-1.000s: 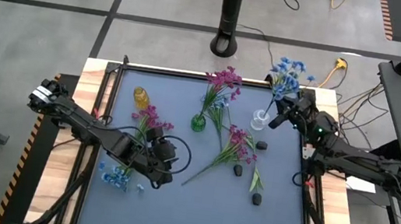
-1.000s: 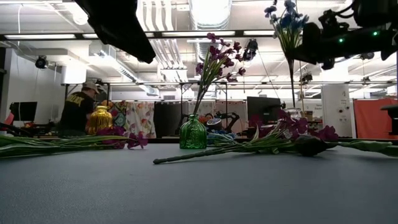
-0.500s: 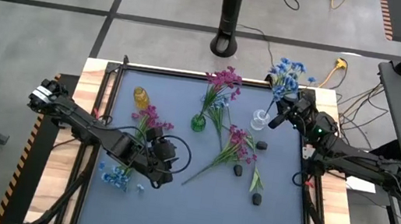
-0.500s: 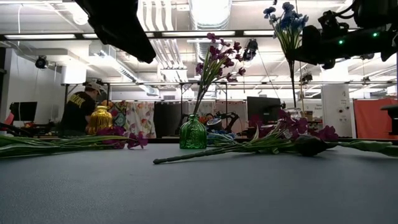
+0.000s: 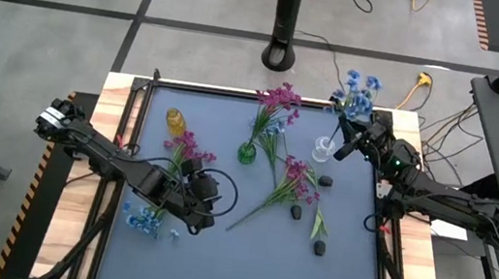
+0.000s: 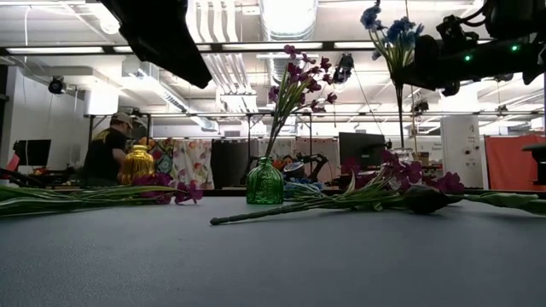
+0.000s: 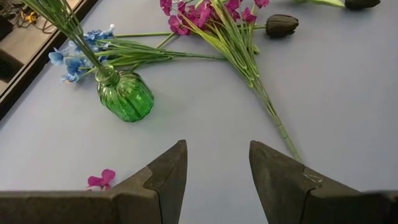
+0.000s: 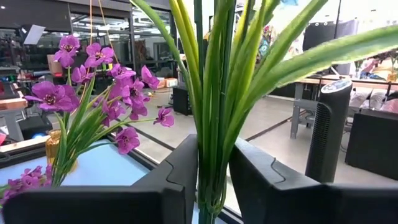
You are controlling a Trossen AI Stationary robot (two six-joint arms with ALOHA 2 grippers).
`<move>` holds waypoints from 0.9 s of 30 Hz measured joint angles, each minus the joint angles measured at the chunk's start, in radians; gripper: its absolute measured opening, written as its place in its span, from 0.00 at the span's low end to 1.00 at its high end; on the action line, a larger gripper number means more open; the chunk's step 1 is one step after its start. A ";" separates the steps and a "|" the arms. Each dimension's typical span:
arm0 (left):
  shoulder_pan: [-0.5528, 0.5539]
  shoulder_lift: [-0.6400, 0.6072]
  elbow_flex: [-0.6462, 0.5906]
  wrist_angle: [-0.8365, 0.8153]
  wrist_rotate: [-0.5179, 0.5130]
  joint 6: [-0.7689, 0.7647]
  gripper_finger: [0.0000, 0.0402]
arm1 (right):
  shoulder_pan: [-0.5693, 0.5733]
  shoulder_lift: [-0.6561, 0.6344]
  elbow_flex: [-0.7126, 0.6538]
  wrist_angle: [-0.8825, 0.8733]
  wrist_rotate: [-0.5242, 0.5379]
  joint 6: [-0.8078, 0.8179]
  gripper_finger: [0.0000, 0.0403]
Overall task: Sort flowers into vase by color
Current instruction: Put the right blue flowers into the transparent vase
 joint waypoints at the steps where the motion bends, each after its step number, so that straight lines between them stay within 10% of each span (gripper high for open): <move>1: 0.000 0.000 0.000 -0.001 0.000 0.000 0.39 | 0.000 0.000 0.000 -0.001 0.000 0.000 0.22; 27: 0.000 0.000 0.000 -0.004 0.002 -0.023 0.39 | 0.000 -0.002 0.056 -0.319 0.000 0.094 0.56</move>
